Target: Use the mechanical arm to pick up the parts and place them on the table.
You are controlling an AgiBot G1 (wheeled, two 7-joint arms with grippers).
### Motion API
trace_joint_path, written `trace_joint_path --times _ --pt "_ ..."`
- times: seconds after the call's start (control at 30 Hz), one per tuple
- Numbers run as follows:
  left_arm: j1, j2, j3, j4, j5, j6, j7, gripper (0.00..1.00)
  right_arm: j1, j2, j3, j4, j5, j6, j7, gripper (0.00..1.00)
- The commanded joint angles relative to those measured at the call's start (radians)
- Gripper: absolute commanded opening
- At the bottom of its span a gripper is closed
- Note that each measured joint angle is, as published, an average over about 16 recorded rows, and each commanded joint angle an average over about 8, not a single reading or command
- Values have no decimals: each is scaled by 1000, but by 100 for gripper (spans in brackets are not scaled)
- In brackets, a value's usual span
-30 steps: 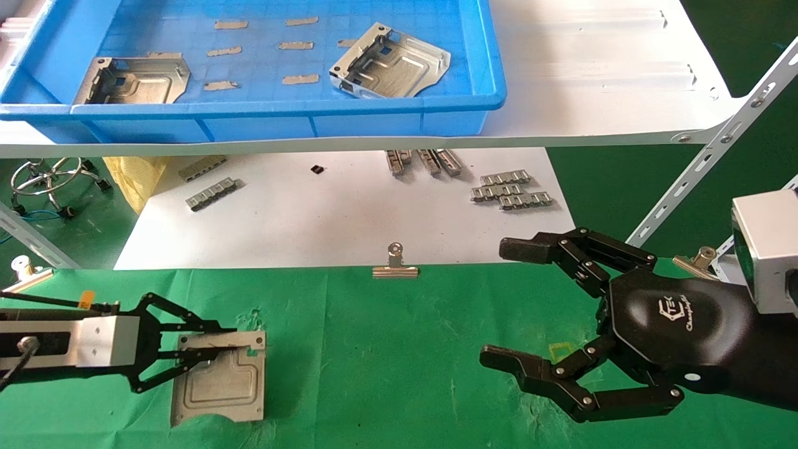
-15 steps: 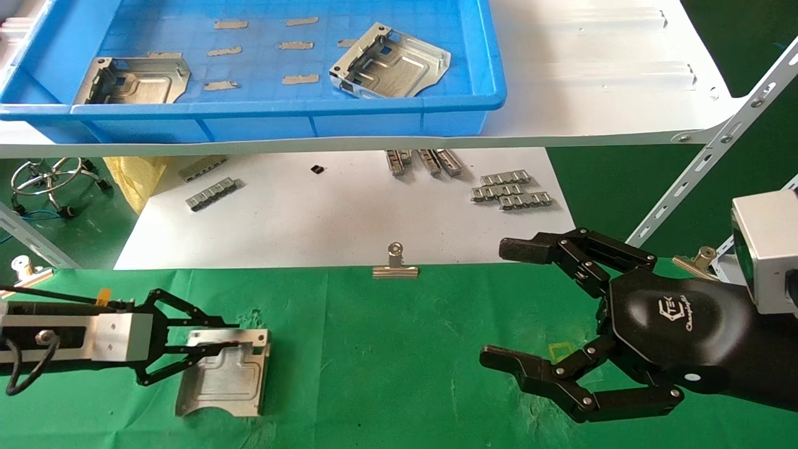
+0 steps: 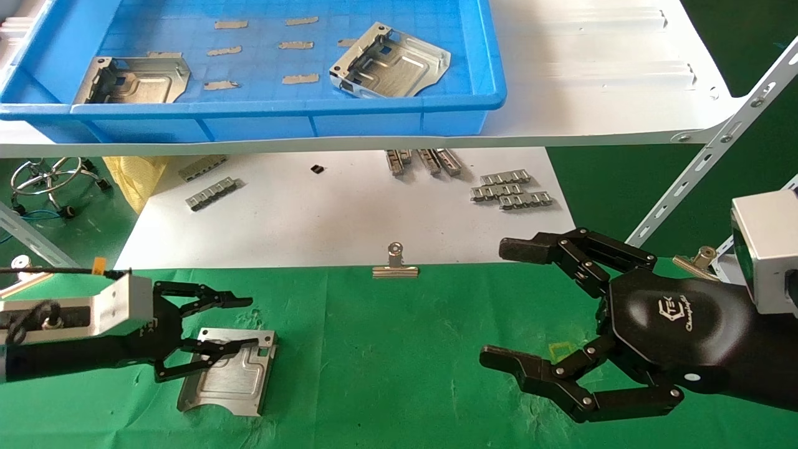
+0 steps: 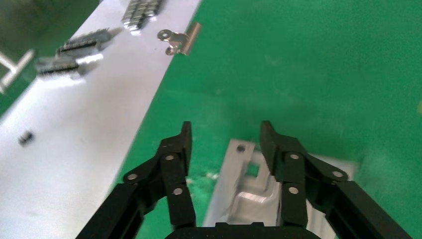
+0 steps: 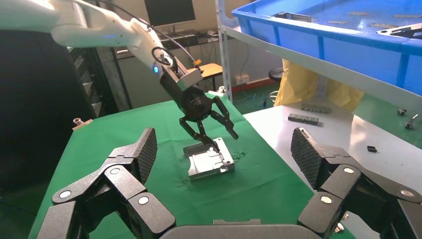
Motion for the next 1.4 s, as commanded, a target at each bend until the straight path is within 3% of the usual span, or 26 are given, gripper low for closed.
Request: trace_joint_path --times 0.03,0.57,1.4 --pt "27 -1 -10 -3 -32 0 -67 100 0 0 0 0 0 0 0 100" --pt "62 -7 -40 -47 -59 -5 -123 100 0 0 0 0 0 0 0 100" --pt "236 -104 -257 -526 -138 -46 -458 100 0 0 0 0 0 0 0 100"
